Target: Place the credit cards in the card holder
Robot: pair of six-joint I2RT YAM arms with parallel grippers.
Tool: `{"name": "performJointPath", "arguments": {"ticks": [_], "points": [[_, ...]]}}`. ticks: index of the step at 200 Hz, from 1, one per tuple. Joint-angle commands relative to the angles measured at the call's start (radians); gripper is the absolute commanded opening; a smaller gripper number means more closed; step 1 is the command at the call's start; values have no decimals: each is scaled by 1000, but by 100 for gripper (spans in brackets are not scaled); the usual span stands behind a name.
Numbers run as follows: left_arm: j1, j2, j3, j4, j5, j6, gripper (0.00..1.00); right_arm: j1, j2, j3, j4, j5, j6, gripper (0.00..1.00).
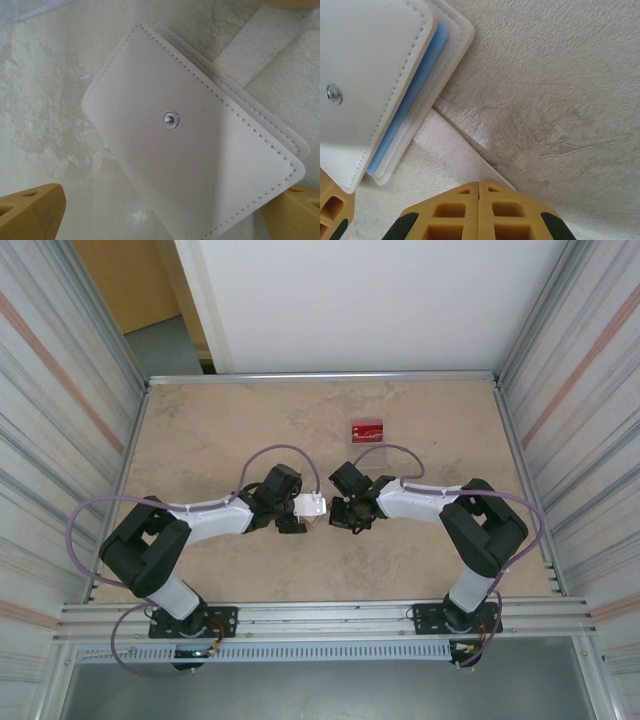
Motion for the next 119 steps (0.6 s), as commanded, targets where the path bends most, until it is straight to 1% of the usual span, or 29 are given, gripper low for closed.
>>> {"name": "performJointPath", "arguments": {"ticks": [1, 18, 44, 90, 119], "points": [[6, -10, 24, 55, 12, 1, 99, 0, -1, -33, -69, 8, 4, 0], [15, -5, 61, 27, 15, -56, 99, 1, 3, -32, -68, 6, 5, 0], [47, 2, 105, -14, 53, -139, 99, 0, 4, -33, -67, 6, 6, 0], [87, 36, 152, -15, 76, -187, 99, 0, 1, -39, -67, 8, 9, 0], [103, 81, 188, -25, 46, -220, 99, 1, -3, -40, -67, 8, 9, 0]]}}
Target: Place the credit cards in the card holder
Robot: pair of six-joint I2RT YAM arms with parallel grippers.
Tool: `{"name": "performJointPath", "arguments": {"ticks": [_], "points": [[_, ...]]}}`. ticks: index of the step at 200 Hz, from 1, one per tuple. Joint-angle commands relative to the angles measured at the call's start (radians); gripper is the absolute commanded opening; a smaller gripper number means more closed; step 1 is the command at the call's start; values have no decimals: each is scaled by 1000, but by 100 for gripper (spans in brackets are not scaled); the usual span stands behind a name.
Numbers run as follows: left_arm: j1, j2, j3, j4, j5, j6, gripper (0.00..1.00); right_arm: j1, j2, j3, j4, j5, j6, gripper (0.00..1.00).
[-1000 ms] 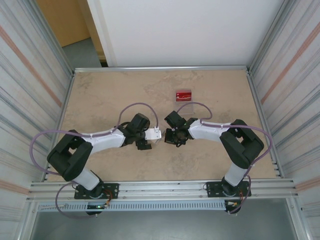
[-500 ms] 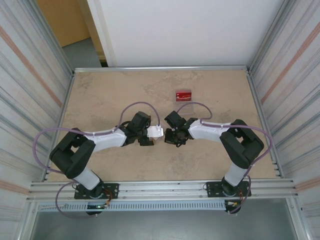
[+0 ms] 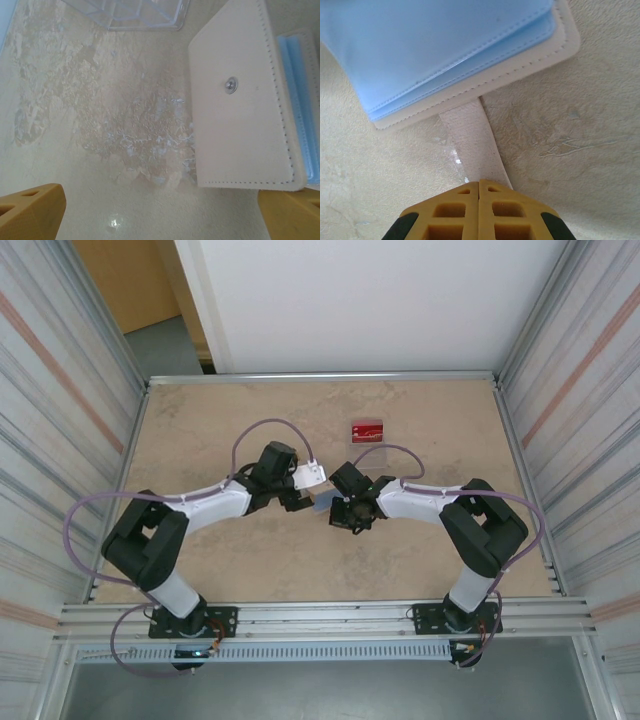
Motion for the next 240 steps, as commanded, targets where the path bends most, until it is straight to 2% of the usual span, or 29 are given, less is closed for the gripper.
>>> {"name": "performJointPath", "arguments": {"ticks": [1, 17, 47, 63, 96, 125, 135, 166, 184, 211, 240], "points": [[16, 39, 48, -23, 0, -60, 99, 1, -2, -37, -68, 8, 9, 0], [32, 64, 88, -62, 2, -111, 96, 1, -2, -40, -68, 10, 9, 0], [78, 123, 211, -235, 138, -208, 72, 1, -5, -42, -70, 10, 9, 0], [91, 146, 254, -282, 205, -226, 65, 1, -6, -43, -71, 11, 8, 0], [92, 147, 247, -249, 304, -158, 64, 0, -13, -44, -76, 12, 5, 0], [92, 222, 362, -371, 324, -169, 60, -2, -23, -49, -81, 13, 4, 0], [92, 252, 405, -413, 323, -179, 54, -4, -28, -49, -82, 14, 3, 0], [94, 356, 566, -615, 359, -197, 14, -7, -38, -50, -87, 16, 2, 0], [101, 367, 597, -666, 385, -245, 0, -7, -48, -49, -91, 18, -1, 0], [128, 290, 524, -647, 457, -369, 0, -8, -74, -50, -96, 28, -5, 0], [169, 162, 359, -584, 567, -566, 0, -8, -101, -41, -102, 31, -14, 0]]}}
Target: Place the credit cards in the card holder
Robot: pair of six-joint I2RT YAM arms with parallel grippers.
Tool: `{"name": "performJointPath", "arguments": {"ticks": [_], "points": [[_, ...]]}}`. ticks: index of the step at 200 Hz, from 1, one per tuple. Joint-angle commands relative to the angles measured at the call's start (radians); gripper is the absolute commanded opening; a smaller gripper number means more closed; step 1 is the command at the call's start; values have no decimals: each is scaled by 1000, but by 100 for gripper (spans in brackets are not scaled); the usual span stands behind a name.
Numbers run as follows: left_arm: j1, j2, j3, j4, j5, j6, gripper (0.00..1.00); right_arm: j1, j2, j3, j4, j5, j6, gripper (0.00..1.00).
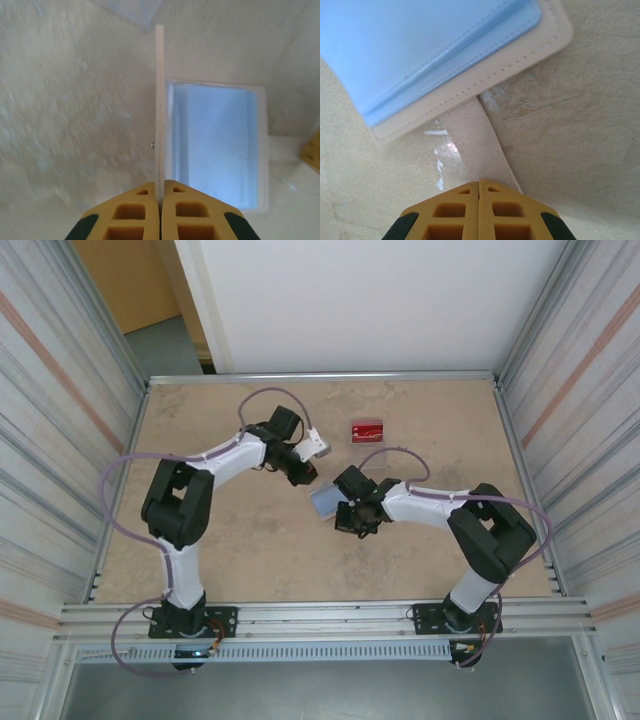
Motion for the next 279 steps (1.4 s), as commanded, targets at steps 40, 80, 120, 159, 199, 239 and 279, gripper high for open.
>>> {"name": "performJointPath", "arguments": {"ticks": [40, 80, 120, 159, 199, 239, 279], "points": [[56, -292, -391, 201, 112, -445, 0, -6, -77, 16, -64, 33, -16, 0], [62, -366, -535, 326, 69, -616, 4, 0, -114, 29, -65, 26, 6, 0], [74, -360, -564, 348, 27, -686, 17, 21, -74, 75, -56, 11, 10, 0], [90, -352, -572, 352, 9, -702, 39, 22, 2, 82, -34, -1, 33, 0], [104, -355, -531, 297, -55, -582, 50, 14, 66, 84, 12, -32, 42, 0], [103, -267, -434, 193, -130, -445, 52, 9, 100, 84, 22, -43, 43, 0], [23, -207, -352, 100, -177, -324, 37, -3, 100, 70, 22, -38, 42, 0]]}}
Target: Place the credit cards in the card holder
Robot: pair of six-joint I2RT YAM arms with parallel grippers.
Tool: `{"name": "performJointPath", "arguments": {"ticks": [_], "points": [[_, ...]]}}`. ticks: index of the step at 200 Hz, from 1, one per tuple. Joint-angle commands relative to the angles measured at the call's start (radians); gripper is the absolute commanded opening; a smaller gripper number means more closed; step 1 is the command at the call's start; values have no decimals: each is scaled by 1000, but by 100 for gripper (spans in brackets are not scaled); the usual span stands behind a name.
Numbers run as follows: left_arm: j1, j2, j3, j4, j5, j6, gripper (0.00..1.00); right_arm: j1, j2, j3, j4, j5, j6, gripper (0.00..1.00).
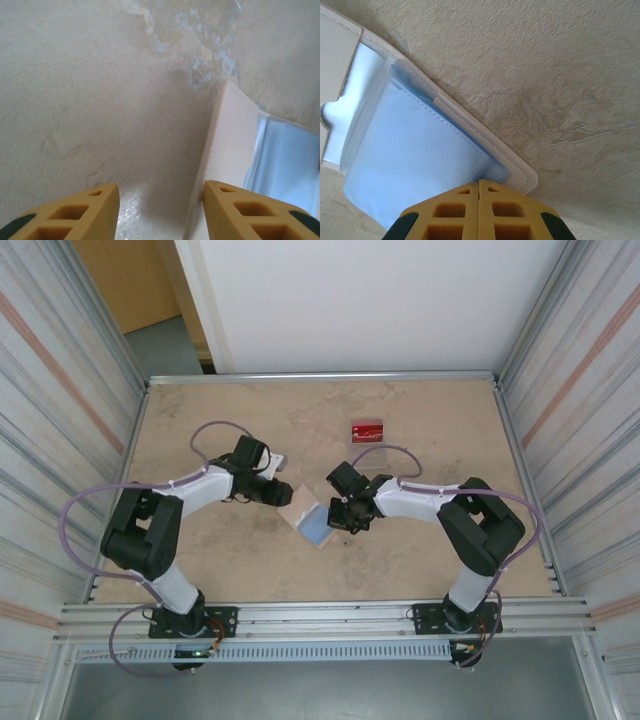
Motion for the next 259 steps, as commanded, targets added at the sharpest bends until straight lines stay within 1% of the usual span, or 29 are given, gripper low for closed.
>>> {"name": "performJointPath", "arguments": {"ticks": [1, 25, 35, 43, 49, 54, 63, 70, 93, 100, 119, 126, 134, 141, 150, 159, 173, 185, 199, 216, 223, 241, 259], "points": [[-51, 35, 66, -107, -43, 131, 36, -12, 26, 0, 3, -4, 15, 0], [-121, 73, 125, -172, -133, 231, 23, -18, 8, -2, -13, 5, 9, 0], [-153, 78, 129, -171, -193, 285, 21, -21, 1, -6, -16, 4, 5, 0], [-180, 81, 125, -163, -241, 319, 22, -24, -4, -11, -17, 4, 3, 0], [-189, 80, 120, -158, -258, 334, 24, -25, -8, -14, -17, 5, 2, 0], [-190, 77, 118, -156, -263, 337, 29, -26, -11, -17, -17, 7, 3, 0], [-187, 72, 120, -156, -264, 329, 40, -27, -14, -21, -16, 6, 2, 0], [-182, 59, 124, -156, -260, 313, 45, -29, -15, -24, -13, 4, 3, 0], [-173, -12, 159, -194, -193, 285, 58, -28, -28, -40, 3, -2, 3, 0], [-173, -31, 171, -211, -179, 291, 61, -30, -34, -47, 10, -5, 5, 0], [-173, -84, 194, -232, -150, 306, 63, -31, -44, -58, 13, -9, 8, 0], [-173, -103, 201, -236, -129, 309, 66, -32, -45, -62, 14, -11, 8, 0], [-172, -122, 212, -247, -87, 317, 72, -35, -49, -68, 19, -19, 8, 0], [-172, -135, 226, -264, -42, 327, 74, -38, -51, -74, 27, -25, 10, 0], [-173, -147, 248, -290, 32, 329, 74, -43, -53, -83, 38, -38, 13, 0], [-176, -157, 262, -301, 94, 318, 69, -48, -57, -94, 51, -49, 16, 0], [-186, -165, 261, -302, 159, 306, 61, -55, -63, -108, 65, -62, 22, 0], [-200, -159, 237, -289, 181, 301, 55, -58, -69, -118, 76, -69, 25, 0], [-222, -148, 186, -251, 162, 295, 55, -62, -71, -122, 77, -71, 27, 0], [-256, -129, 140, -212, 109, 312, 63, -61, -71, -125, 80, -71, 27, 0], [-267, -119, 121, -194, 82, 316, 64, -61, -73, -128, 84, -71, 28, 0], [-280, -89, 86, -151, 44, 317, 65, -61, -71, -135, 94, -74, 33, 0], [-288, -58, 62, -116, -13, 309, 62, -62, -70, -138, 100, -74, 35, 0]]}}
